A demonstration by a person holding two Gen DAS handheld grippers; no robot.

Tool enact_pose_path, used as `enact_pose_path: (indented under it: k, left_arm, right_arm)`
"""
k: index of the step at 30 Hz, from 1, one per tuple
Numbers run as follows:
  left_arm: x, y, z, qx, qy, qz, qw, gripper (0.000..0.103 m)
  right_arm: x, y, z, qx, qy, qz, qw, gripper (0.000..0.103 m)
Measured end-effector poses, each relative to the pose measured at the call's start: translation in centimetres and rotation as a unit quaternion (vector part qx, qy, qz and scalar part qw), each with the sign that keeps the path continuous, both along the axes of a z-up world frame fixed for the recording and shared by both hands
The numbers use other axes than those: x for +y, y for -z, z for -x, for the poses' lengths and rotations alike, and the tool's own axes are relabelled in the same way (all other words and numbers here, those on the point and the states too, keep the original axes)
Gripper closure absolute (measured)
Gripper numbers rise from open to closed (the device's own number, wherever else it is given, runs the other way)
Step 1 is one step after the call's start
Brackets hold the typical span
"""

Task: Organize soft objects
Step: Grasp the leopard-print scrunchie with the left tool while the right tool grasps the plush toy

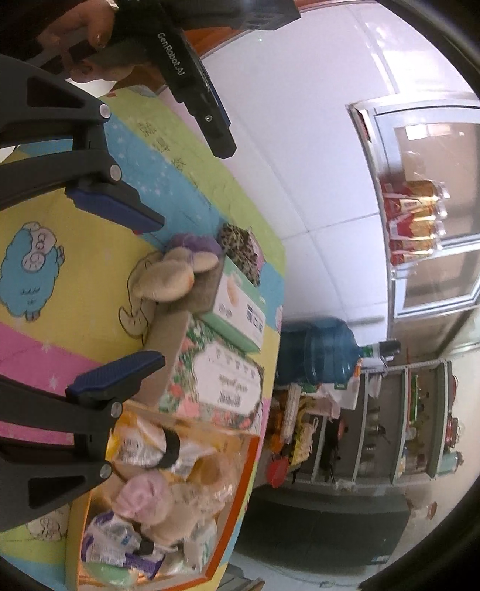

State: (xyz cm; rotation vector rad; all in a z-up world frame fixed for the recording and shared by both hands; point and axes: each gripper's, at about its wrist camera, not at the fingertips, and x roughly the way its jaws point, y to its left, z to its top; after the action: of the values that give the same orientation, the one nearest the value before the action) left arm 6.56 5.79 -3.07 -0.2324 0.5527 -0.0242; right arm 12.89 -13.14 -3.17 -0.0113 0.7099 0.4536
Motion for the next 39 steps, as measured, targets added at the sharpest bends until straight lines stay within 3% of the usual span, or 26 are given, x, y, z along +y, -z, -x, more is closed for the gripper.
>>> enact_pose_path:
  k: [18,27,28,32,39]
  left_arm:
    - [3.0,2.6,-1.4,0.024,-0.014,0.022,0.9994,0.029]
    - [3.6,2.9,-3.8,0.033,-0.003,0.003,0.9995,0.029]
    - [3.6,3.0,-4.0,0.033,-0.002,-0.001,0.9994,0.029]
    - [3.7,2.7,-5.7,0.036,0.004,-0.023,0.9991,0.029]
    - [3.3,3.1,-10.7,0.056,0.031,-0.026,0.9976,0.029]
  right_arm:
    - [3.8,4.2,-4.0,0.052,-0.026,0.023,0.998,0.036]
    - [5.0,5.2,-5.4,0.061,-0.033,0.031,0.997,0.037]
    - [5.0,5.4,-5.6,0.063,-0.035,0.029,0.997,0.038]
    - [5.4,5.8,-6.0,0.060,-0.037,0.030,0.997,0.061]
    - [5.3,5.6,-5.3,0.051,-0.056,0.006,0.997,0.068]
